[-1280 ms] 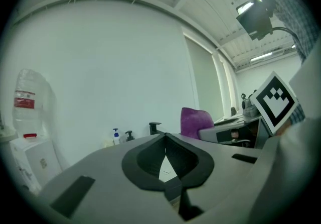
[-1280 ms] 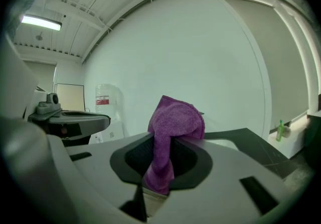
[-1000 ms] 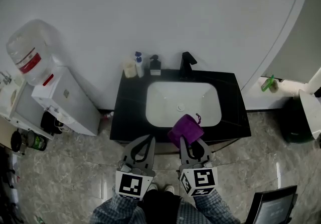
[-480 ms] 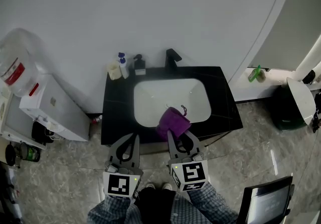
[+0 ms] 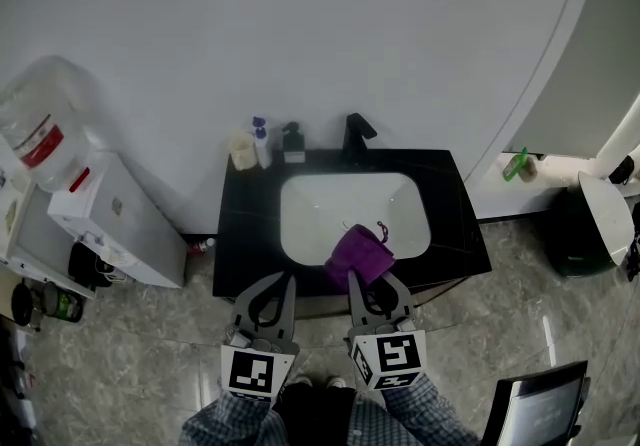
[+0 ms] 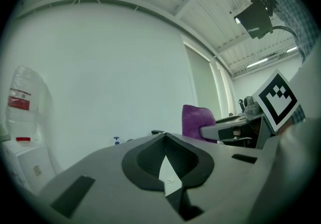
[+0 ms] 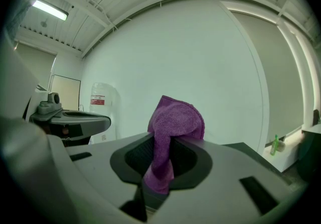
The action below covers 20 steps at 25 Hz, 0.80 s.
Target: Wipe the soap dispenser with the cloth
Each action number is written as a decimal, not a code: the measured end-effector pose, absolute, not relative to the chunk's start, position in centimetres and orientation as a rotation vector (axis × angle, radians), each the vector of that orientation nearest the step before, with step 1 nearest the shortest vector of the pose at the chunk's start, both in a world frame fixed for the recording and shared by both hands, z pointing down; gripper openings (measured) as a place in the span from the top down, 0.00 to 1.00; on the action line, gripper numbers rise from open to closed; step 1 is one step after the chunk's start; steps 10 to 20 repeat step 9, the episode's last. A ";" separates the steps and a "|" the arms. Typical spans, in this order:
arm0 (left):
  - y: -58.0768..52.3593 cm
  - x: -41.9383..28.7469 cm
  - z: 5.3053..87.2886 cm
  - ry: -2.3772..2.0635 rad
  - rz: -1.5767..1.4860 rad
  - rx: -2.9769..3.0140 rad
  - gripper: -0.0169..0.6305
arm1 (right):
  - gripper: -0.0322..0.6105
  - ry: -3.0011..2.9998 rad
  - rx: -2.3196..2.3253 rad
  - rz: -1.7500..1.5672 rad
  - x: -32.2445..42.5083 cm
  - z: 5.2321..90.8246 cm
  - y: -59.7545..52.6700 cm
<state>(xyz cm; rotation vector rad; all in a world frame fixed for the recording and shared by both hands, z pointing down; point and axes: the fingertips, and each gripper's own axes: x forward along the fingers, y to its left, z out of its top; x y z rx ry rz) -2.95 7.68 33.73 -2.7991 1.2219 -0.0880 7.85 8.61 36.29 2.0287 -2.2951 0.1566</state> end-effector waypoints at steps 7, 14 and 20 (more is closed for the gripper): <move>8.0 -3.0 33.3 1.191 -0.084 -2.803 0.97 | 0.83 -2.262 2.056 0.100 7.6 35.3 9.2; 8.2 -3.0 33.2 1.183 -0.077 -2.806 0.97 | 0.83 -2.262 2.062 0.099 7.5 35.2 9.5; 8.2 -3.0 33.2 1.183 -0.077 -2.806 0.97 | 0.83 -2.262 2.062 0.099 7.5 35.2 9.5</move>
